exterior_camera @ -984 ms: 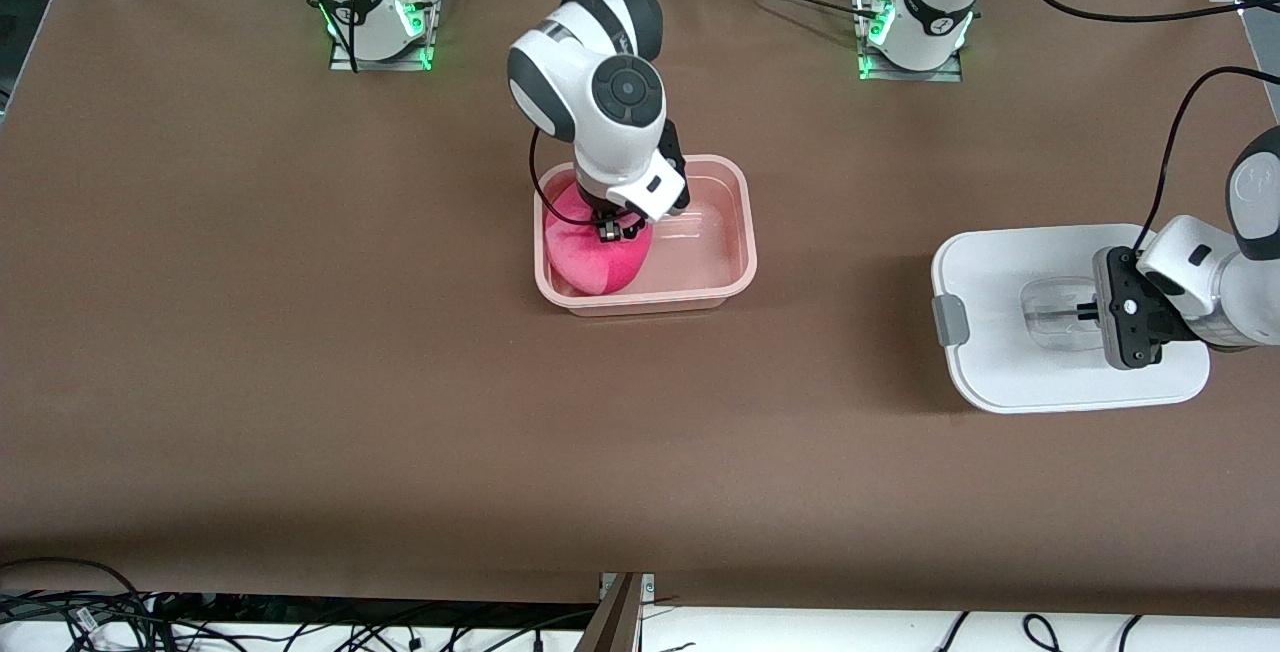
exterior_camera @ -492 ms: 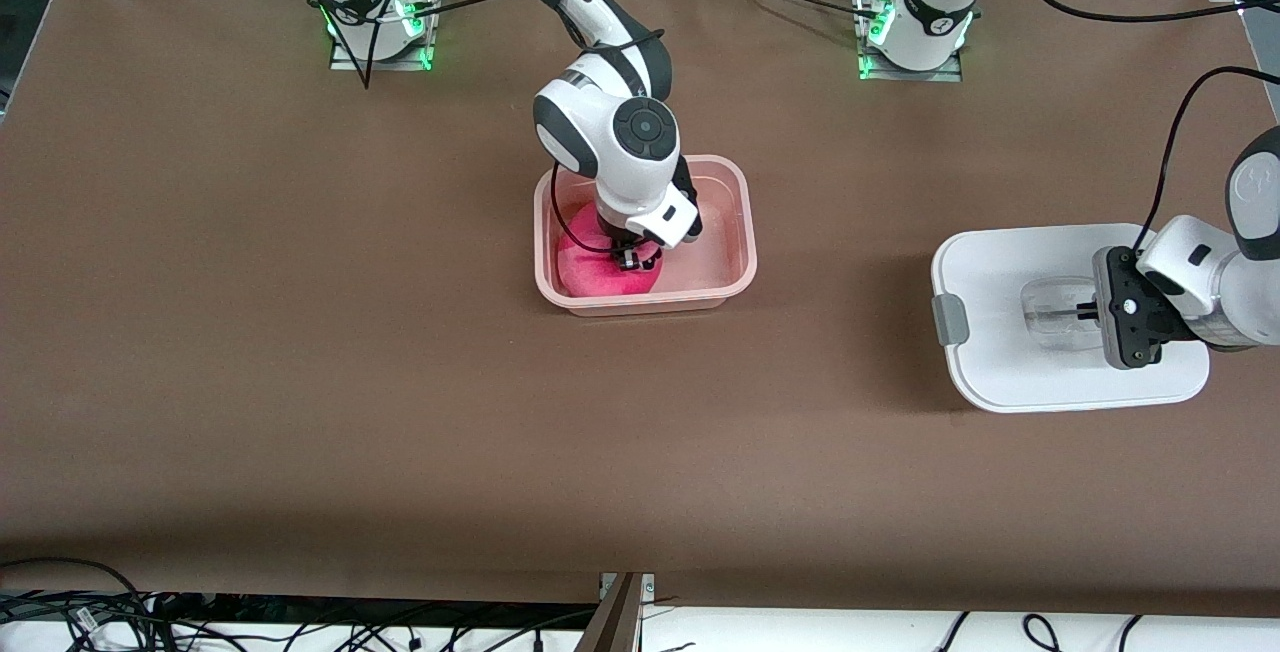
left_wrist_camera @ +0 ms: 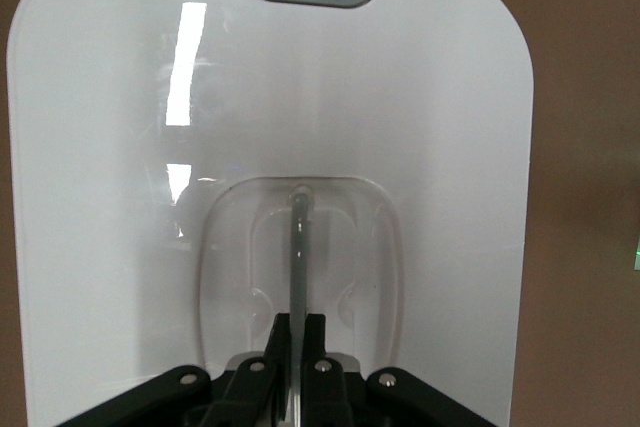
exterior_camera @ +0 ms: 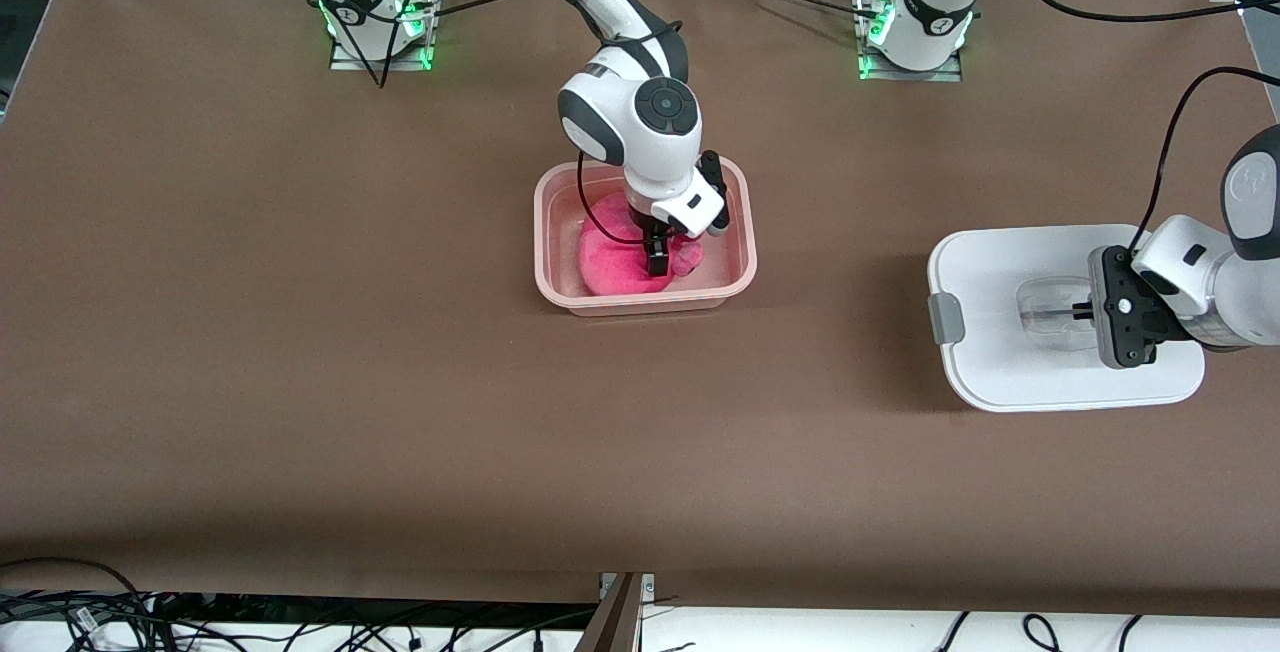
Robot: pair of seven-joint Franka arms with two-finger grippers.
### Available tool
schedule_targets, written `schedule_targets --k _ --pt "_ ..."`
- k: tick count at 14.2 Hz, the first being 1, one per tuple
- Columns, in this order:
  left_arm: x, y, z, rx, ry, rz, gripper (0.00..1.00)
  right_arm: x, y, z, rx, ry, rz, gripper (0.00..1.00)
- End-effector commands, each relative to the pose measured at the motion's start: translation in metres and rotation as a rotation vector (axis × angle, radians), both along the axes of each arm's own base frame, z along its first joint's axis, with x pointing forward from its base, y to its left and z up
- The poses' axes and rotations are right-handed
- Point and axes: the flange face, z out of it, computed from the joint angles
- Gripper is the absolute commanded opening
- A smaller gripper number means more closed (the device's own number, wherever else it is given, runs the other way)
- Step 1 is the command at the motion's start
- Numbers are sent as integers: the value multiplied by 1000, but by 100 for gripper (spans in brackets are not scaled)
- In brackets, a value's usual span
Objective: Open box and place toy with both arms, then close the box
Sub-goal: 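Lower the toy into the box and open the right gripper, then withdraw the right gripper while the left gripper carries the lid over the box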
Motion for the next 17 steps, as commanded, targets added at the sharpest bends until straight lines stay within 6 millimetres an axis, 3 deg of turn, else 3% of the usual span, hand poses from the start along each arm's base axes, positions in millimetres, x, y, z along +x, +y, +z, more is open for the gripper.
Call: schedule_targets --k 1,4,5,7,9,11,14,17 --pt "1 -5 0 7 0 -32 0 4 -4 31 -13 0 -20 100" --pt "2 -28 -2 9 1 -61 0 18 -33 83 -19 33 -82 100" --pt "3 -38 -6 5 2 -73 0 30 -51 102 -25 35 -113 100" --pt "4 -65 -11 -8 10 -108 0 75 -110 146 11 3 -220 100" --pt "0 -119 -8 -9 4 -173 0 110 -170 190 86 -15 -333 100" --pt "-10 -178 -7 11 2 -168 0 127 -221 227 162 12 -439 100" --pt "-37 -276 -10 -10 15 -140 0 130 -305 282 143 30 -564 100" --pt "-76 -371 -17 21 4 -125 0 116 -372 321 138 81 -675 100"
